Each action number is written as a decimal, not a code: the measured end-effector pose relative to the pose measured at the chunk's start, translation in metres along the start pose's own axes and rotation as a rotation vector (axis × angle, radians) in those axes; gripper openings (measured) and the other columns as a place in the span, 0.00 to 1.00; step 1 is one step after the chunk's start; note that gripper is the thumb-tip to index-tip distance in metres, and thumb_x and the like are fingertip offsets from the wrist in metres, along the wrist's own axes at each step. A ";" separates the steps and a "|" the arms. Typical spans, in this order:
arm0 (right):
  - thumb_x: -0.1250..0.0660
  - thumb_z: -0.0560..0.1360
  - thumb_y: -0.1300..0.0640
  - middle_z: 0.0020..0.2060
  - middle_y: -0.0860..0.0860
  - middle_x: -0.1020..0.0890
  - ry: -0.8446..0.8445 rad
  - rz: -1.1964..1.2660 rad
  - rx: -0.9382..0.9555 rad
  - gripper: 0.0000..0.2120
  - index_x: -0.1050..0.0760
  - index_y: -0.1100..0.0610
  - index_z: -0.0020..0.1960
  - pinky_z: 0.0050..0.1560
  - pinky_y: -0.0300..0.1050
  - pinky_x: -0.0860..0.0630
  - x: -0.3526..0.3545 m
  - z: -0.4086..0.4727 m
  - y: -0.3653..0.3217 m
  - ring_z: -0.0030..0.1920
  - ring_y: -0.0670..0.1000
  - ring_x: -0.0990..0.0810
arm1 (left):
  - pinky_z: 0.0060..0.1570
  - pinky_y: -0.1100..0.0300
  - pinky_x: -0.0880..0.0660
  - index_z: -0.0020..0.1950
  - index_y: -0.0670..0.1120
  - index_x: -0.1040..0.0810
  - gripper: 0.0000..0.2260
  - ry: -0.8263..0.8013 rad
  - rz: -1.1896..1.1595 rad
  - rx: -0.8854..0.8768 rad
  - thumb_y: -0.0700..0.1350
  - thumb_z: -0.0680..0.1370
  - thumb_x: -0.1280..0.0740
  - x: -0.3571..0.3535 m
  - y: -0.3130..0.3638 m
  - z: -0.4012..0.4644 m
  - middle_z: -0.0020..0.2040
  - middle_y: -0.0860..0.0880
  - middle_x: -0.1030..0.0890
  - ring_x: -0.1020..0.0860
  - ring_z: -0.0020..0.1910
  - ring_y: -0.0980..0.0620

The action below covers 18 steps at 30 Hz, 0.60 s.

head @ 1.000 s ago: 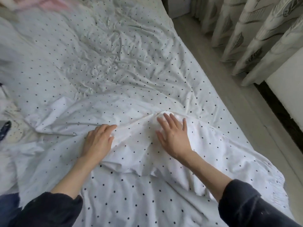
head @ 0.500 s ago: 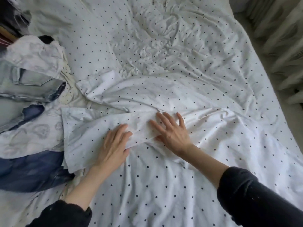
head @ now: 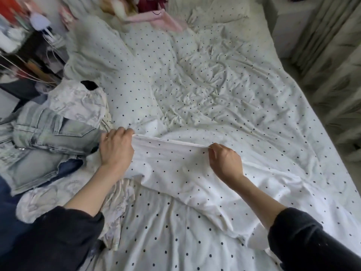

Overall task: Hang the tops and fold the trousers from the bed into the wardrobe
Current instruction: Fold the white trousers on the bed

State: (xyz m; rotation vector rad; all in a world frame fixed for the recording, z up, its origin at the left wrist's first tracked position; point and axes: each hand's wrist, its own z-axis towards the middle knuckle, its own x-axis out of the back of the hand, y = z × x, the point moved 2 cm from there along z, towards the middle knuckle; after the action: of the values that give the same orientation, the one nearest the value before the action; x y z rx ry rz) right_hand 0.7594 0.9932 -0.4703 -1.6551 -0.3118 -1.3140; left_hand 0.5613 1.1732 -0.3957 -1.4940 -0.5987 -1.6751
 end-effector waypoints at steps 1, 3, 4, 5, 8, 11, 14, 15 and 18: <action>0.44 0.79 0.59 0.37 0.56 0.21 -0.006 -0.003 -0.036 0.11 0.27 0.60 0.41 0.34 0.45 0.39 -0.001 0.008 0.002 0.35 0.61 0.27 | 0.51 0.51 0.37 0.55 0.41 0.20 0.16 0.013 0.013 -0.010 0.29 0.70 0.38 0.000 0.005 0.019 0.48 0.41 0.20 0.24 0.49 0.41; 0.46 0.80 0.57 0.32 0.54 0.27 -0.026 -0.013 -0.129 0.13 0.35 0.58 0.37 0.32 0.46 0.41 -0.005 0.028 0.009 0.34 0.59 0.32 | 0.54 0.52 0.40 0.57 0.44 0.22 0.18 -0.007 0.030 -0.032 0.30 0.71 0.40 -0.007 0.017 0.058 0.51 0.44 0.21 0.26 0.52 0.43; 0.47 0.80 0.57 0.30 0.52 0.30 -0.037 -0.018 -0.174 0.15 0.37 0.57 0.35 0.30 0.46 0.43 -0.007 0.038 0.013 0.34 0.58 0.33 | 0.54 0.53 0.40 0.57 0.45 0.23 0.18 -0.030 0.031 -0.039 0.30 0.72 0.41 -0.011 0.023 0.075 0.52 0.45 0.21 0.26 0.53 0.44; 0.47 0.80 0.57 0.28 0.50 0.32 -0.046 -0.023 -0.205 0.17 0.40 0.56 0.33 0.28 0.46 0.44 -0.010 0.047 0.018 0.34 0.58 0.33 | 0.54 0.53 0.40 0.57 0.46 0.23 0.18 -0.043 0.033 -0.051 0.31 0.72 0.41 -0.017 0.029 0.091 0.52 0.46 0.22 0.26 0.53 0.45; 0.47 0.80 0.57 0.27 0.51 0.31 -0.047 -0.012 -0.251 0.17 0.39 0.55 0.32 0.28 0.45 0.44 -0.018 0.071 0.034 0.34 0.58 0.32 | 0.54 0.54 0.41 0.56 0.46 0.23 0.18 -0.065 0.053 -0.094 0.30 0.72 0.41 -0.044 0.043 0.129 0.50 0.46 0.21 0.26 0.52 0.46; 0.46 0.80 0.56 0.30 0.55 0.26 -0.054 -0.021 -0.277 0.14 0.32 0.58 0.37 0.31 0.46 0.41 -0.031 0.087 0.048 0.34 0.59 0.31 | 0.53 0.54 0.42 0.56 0.47 0.22 0.18 -0.096 0.034 -0.089 0.31 0.73 0.41 -0.081 0.048 0.152 0.50 0.47 0.21 0.27 0.52 0.46; 0.46 0.80 0.57 0.35 0.56 0.24 -0.104 -0.047 -0.309 0.13 0.27 0.59 0.42 0.34 0.46 0.38 -0.043 0.093 0.058 0.38 0.60 0.27 | 0.56 0.53 0.43 0.64 0.49 0.26 0.18 -0.157 -0.015 -0.068 0.36 0.77 0.41 -0.118 0.045 0.156 0.58 0.48 0.23 0.29 0.58 0.46; 0.46 0.80 0.57 0.40 0.56 0.22 -0.131 -0.054 -0.327 0.12 0.25 0.58 0.46 0.38 0.47 0.36 -0.047 0.092 0.059 0.44 0.60 0.24 | 0.59 0.52 0.43 0.69 0.50 0.30 0.20 -0.201 -0.047 -0.065 0.37 0.78 0.41 -0.129 0.041 0.154 0.63 0.47 0.26 0.32 0.62 0.46; 0.45 0.80 0.53 0.60 0.53 0.26 -0.224 -0.159 -0.319 0.17 0.32 0.52 0.68 0.58 0.52 0.36 -0.058 0.091 0.050 0.63 0.57 0.29 | 0.64 0.49 0.39 0.74 0.49 0.41 0.25 -0.387 -0.116 -0.094 0.42 0.79 0.38 -0.153 0.024 0.141 0.73 0.46 0.38 0.39 0.69 0.45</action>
State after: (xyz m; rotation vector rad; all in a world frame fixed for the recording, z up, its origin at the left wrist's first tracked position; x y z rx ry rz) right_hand 0.8267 1.0599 -0.5421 -2.0900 -0.3892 -1.3488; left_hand 0.6623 1.3072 -0.5205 -1.9043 -0.8339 -1.5239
